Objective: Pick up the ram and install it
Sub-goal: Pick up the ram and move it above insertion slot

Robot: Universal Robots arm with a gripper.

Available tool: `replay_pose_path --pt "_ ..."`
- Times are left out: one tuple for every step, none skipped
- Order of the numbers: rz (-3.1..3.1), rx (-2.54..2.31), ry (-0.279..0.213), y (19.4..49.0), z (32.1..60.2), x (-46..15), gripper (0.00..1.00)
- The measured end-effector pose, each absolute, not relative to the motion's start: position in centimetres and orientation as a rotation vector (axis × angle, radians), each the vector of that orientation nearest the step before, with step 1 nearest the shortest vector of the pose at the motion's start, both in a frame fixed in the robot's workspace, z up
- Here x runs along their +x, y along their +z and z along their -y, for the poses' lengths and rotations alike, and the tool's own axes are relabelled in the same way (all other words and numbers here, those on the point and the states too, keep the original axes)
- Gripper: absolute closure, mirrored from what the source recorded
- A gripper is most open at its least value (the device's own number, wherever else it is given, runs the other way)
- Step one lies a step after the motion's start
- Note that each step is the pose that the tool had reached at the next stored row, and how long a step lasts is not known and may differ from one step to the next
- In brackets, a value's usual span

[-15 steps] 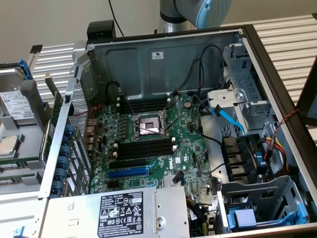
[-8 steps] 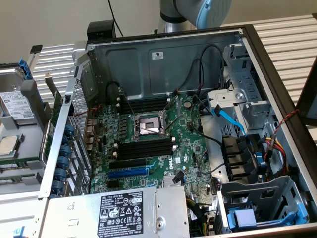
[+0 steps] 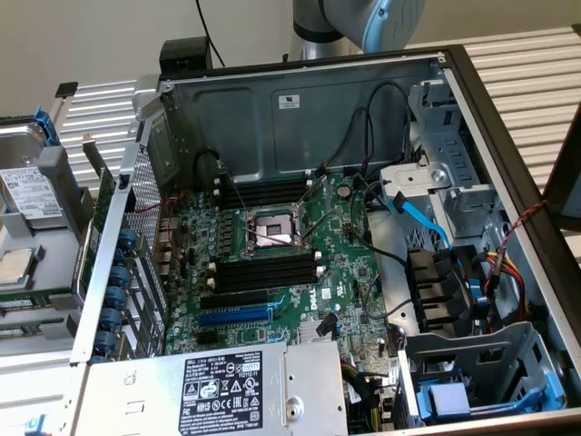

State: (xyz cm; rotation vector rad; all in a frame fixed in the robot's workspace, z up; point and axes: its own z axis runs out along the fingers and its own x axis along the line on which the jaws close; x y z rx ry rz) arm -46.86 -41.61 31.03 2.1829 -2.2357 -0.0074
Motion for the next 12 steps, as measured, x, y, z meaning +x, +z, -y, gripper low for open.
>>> replay_pose_path --pt "2.234 2.184 -0.007 30.9 41.6 -46.8 0.64" --pt "2.233 2.186 -0.007 30.7 41.6 -46.8 0.64" --pt "2.231 2.188 -0.007 30.5 41.6 -46.8 0.64" --pt "2.229 2.190 -0.007 30.3 41.7 -46.8 0.64" --pt "2.227 2.192 -0.008 30.1 41.7 -46.7 0.64" --pt "2.225 2.193 -0.008 29.9 41.7 -46.7 0.64" --pt "2.223 2.195 -0.008 29.8 41.7 -46.7 0.64" --pt "2.220 2.198 -0.008 29.6 41.7 -46.7 0.64" --pt "2.219 2.201 -0.009 29.4 41.7 -46.7 0.64" --pt "2.218 2.203 -0.010 29.2 41.7 -46.7 0.64" --pt "2.217 2.203 -0.010 29.0 41.7 -46.7 0.64" --pt "2.217 2.203 -0.010 28.8 41.7 -46.7 0.64"
